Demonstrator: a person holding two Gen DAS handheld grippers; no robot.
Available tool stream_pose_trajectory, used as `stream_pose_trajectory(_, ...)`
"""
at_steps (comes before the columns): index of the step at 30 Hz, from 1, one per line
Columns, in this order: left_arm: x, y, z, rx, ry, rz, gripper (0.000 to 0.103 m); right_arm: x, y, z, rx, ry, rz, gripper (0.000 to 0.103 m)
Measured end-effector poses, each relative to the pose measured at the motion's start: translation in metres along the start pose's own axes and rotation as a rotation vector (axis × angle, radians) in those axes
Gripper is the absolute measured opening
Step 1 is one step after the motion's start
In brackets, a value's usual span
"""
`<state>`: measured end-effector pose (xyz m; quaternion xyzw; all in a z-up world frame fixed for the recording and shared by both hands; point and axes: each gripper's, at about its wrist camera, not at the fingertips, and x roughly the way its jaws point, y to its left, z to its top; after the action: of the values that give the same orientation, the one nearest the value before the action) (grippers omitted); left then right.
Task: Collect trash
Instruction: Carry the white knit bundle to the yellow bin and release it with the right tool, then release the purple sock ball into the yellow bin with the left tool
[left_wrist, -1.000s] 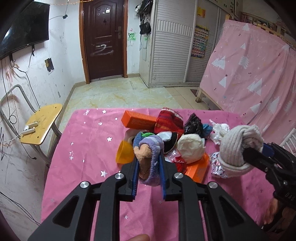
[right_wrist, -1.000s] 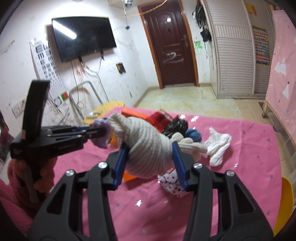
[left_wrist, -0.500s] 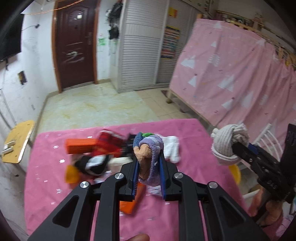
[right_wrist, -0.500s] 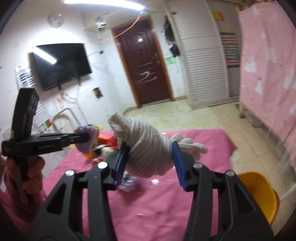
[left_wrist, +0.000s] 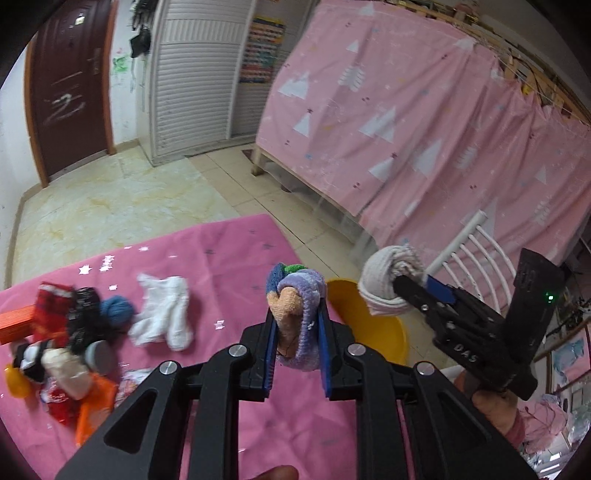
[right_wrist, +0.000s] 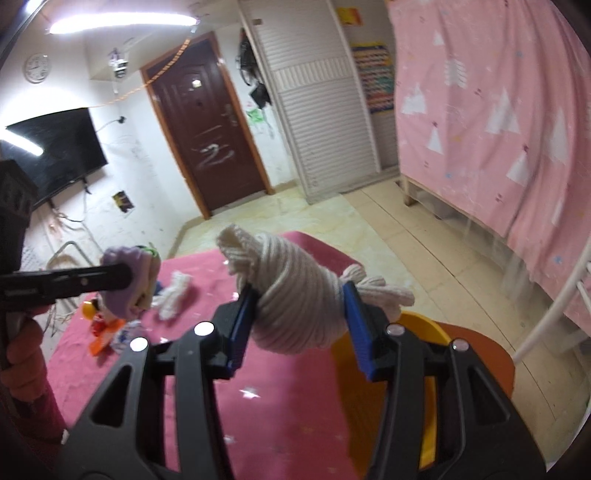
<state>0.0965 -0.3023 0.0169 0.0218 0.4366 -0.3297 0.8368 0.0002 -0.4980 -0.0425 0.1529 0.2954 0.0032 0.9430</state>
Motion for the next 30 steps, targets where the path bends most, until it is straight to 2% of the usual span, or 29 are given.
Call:
stream_pose_trajectory(7, 0.037, -0.052, 0.01, 0.072, 0.053, -0.03, 0.011, 0.006, -0.03, -0.005, 0.029, 0.042, -0.029, 0.047)
stream_pose_trajectory(10, 0.048, -0.07, 0.015, 0.086, 0.067, -0.027, 0.011, 0.01, -0.038, -0.008, 0.037, 0.064, -0.025, 0.051)
stream_pose_trajectory(15, 0.068, -0.086, 0.021, 0.092, 0.094, -0.007, 0.011, 0.009, -0.053, -0.01, 0.064, 0.061, -0.021, 0.052)
stream_pose_trajectory(17, 0.075, -0.091, 0.024, 0.088, 0.108, 0.001, 0.016, 0.004, -0.056, -0.013, 0.077, 0.055, -0.023, 0.052)
stream_pose_trajectory(19, 0.083, -0.097, 0.027, 0.087, 0.124, -0.015, 0.031, 0.001, -0.06, -0.012, 0.087, 0.049, -0.025, 0.052)
stream_pose_trajectory(22, 0.09, -0.1, 0.028, 0.084, 0.128, -0.015, 0.045, -0.003, -0.062, -0.01, 0.091, 0.038, -0.03, 0.054)
stream_pose_trajectory(30, 0.089, -0.096, 0.023, 0.064, 0.147, 0.005, 0.047, -0.002, -0.052, -0.008, 0.072, 0.033, -0.016, 0.056)
